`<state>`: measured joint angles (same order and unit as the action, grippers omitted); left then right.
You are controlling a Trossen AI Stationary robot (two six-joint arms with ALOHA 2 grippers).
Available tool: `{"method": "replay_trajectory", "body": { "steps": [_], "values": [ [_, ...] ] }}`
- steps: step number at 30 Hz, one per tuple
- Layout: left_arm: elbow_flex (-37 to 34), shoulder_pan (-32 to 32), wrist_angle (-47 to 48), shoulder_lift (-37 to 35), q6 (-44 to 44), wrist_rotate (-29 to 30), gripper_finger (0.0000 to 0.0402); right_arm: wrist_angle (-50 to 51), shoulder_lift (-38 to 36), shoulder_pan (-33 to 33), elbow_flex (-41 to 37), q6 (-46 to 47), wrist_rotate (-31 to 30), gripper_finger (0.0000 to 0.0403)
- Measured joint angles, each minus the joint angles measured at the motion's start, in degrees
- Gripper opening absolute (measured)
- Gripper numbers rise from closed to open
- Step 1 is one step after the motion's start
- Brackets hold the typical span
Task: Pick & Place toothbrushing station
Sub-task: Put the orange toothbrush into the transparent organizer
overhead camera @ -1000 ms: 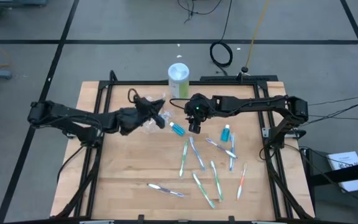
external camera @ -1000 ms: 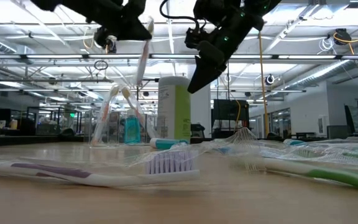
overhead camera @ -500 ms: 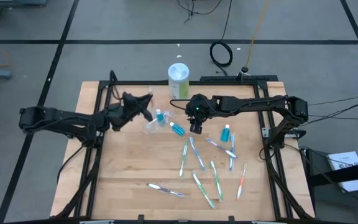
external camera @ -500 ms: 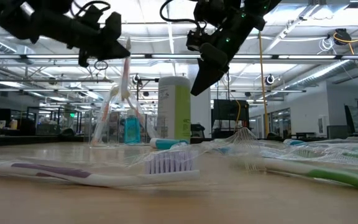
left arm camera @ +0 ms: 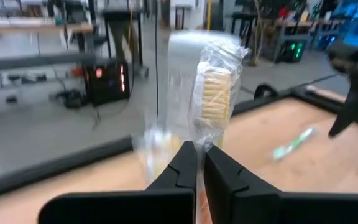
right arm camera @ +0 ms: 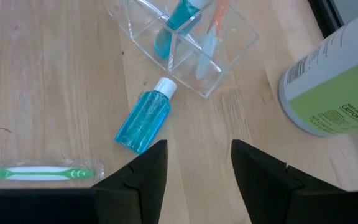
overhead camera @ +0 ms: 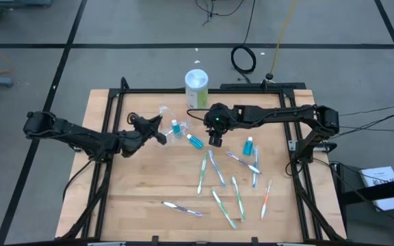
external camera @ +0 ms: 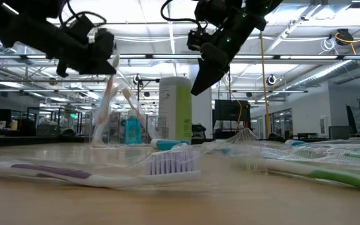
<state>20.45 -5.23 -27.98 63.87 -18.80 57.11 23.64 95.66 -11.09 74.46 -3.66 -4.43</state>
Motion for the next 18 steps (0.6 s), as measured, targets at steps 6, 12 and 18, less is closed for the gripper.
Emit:
{"method": "replay_trajectory", "body": {
  "steps": [6, 12, 18],
  "values": [
    [0.07, 0.0, 2.91, 4.71, -9.01, -2.72, 0.0018, -1.05, 0.0, 0.0, 0.0, -0.02, 0.0, 0.0171],
    [0.02, -0.05, 3.12, 7.46, -8.36, -6.04, 0.002, -1.05, 0.0, 0.0, 0.0, 0.0, 0.0, 0.0171],
    [0.02, -0.05, 3.08, 7.39, -8.35, -5.43, 0.0021, -0.74, 0.0, 0.0, 0.0, 0.02, 0.0, 0.0171]
  ]
}}
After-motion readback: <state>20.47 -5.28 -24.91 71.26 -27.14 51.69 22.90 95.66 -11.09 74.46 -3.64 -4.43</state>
